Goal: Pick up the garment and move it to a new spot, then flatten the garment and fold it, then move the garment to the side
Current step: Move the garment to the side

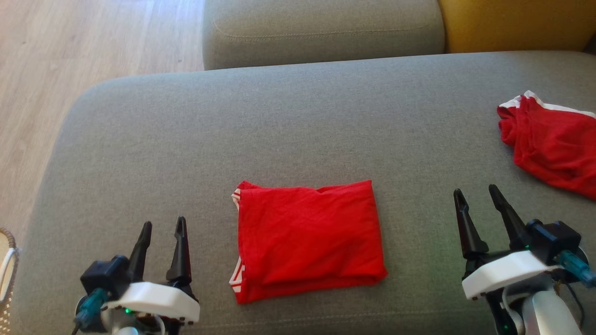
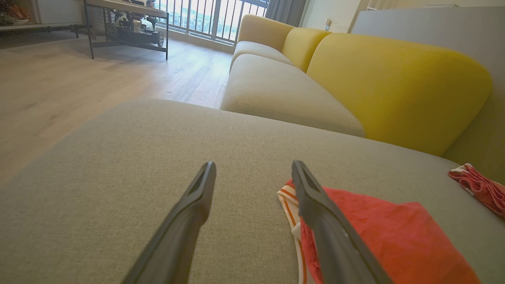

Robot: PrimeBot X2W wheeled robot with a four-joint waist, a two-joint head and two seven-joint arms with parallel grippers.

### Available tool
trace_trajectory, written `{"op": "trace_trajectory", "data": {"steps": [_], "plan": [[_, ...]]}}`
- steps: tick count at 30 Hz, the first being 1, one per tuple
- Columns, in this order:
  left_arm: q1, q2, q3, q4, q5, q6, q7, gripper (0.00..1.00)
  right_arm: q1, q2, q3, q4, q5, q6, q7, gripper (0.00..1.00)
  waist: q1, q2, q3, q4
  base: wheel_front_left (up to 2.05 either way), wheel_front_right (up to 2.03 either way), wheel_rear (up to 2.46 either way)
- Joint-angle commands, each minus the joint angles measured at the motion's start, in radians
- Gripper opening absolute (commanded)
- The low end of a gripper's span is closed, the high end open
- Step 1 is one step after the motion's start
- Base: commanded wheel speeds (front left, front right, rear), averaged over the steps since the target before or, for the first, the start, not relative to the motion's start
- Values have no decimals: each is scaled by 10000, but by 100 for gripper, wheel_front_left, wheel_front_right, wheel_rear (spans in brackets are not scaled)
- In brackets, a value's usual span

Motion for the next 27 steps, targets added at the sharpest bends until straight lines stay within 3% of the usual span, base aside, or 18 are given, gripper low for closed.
{"op": "trace_trajectory", "data": {"steps": [1,11,18,27], "plan": [[-471,26,245,-296,6,60,-122,100,-257,3,239,-278,28,-4,-41,100,0,0,19,34,0,0,0],[-637,26,65,-276,24,63,-122,100,-473,4,1326,208,1634,-4,421,100,0,0,480,302,0,0,0],[-893,26,-117,-200,10,76,-122,100,-942,4,2234,1524,2485,-4,1064,100,0,0,817,602,0,0,0],[-1023,26,-230,-172,-5,117,-122,100,-1768,4,2407,3081,3367,-4,1309,100,0,0,1078,962,0,0,0]]}}
